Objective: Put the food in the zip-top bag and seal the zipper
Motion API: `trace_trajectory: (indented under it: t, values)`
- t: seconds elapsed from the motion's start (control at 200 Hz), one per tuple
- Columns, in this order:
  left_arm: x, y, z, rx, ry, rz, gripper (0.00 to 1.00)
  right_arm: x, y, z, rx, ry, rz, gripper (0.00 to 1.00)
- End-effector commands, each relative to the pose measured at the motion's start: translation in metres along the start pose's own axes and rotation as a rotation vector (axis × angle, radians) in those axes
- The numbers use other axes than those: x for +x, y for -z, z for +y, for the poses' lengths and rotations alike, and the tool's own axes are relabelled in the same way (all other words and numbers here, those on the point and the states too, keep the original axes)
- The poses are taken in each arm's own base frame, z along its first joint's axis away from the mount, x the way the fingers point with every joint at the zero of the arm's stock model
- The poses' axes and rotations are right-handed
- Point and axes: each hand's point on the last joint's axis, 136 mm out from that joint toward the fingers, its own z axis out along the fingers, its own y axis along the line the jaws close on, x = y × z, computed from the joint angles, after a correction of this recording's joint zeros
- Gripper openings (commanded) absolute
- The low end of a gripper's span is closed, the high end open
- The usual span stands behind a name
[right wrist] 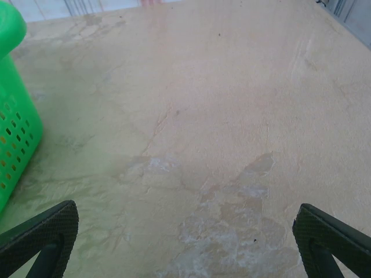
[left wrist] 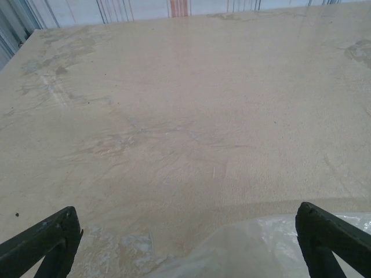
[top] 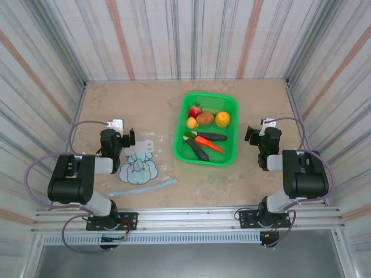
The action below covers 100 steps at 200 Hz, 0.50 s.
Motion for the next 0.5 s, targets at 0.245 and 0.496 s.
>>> trace_trajectory:
  t: [0.245,0.496]
  values:
    - [-0.0093,-0.0006,-0.0014,0.024,-0.011,-0.038,0.99,-0.0049,0.0002,0.0012,-0.005,-0.002,-0.016,0.99]
    - [-0.0087,-0.0003,-0.0015,0.027,-0.007,-0.031,0.99,-0.0055,0.0002,0.0009,-0.005,-0.001,-0.017,0.99]
